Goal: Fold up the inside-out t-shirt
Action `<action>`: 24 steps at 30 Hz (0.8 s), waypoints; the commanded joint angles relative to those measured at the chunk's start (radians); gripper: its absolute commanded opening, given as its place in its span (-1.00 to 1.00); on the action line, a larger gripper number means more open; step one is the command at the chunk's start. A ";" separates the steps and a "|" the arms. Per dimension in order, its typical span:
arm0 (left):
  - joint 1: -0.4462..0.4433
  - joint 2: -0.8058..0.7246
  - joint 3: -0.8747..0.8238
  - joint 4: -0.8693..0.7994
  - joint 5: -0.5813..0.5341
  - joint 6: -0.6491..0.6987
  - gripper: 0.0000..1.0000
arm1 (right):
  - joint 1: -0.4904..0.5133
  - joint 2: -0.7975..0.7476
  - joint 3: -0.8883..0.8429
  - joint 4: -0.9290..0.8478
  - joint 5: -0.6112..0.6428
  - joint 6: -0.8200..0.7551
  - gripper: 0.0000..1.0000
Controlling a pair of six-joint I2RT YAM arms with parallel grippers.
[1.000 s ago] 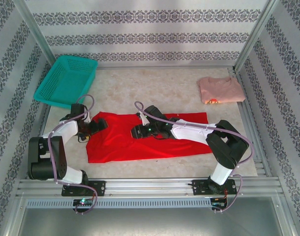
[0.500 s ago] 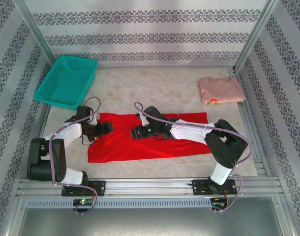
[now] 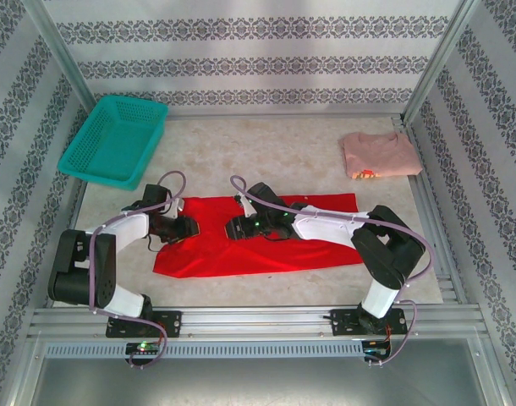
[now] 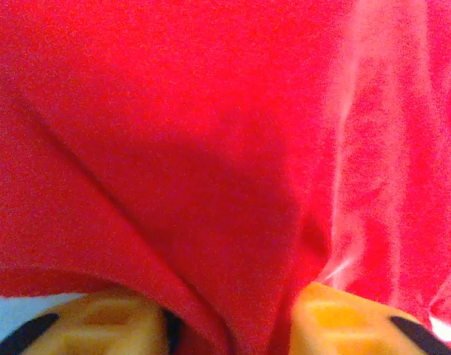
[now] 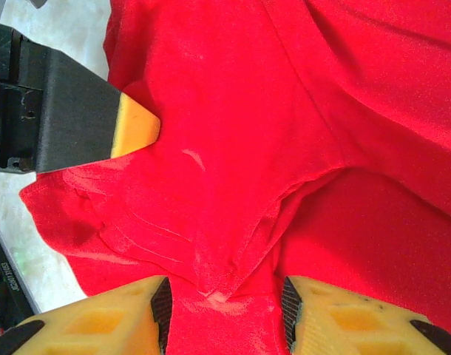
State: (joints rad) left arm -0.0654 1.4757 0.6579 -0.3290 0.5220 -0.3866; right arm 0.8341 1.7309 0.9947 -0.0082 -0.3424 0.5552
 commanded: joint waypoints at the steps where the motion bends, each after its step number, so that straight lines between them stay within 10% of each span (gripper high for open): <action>1: -0.009 0.011 0.039 -0.002 -0.070 0.009 -0.40 | 0.010 -0.004 0.020 -0.013 0.006 0.016 -0.08; 11: 0.015 0.029 0.077 -0.054 -0.113 0.006 -1.00 | 0.010 -0.026 0.014 -0.037 0.019 0.011 -0.08; 24: 0.013 -0.088 0.244 -0.409 -0.539 -0.055 -1.00 | -0.154 -0.263 -0.107 -0.169 0.059 -0.054 -0.06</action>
State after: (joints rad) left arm -0.0586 1.4212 0.8433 -0.5945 0.1345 -0.4271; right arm 0.7116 1.5085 0.9237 -0.1154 -0.3115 0.5350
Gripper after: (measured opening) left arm 0.076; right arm 0.469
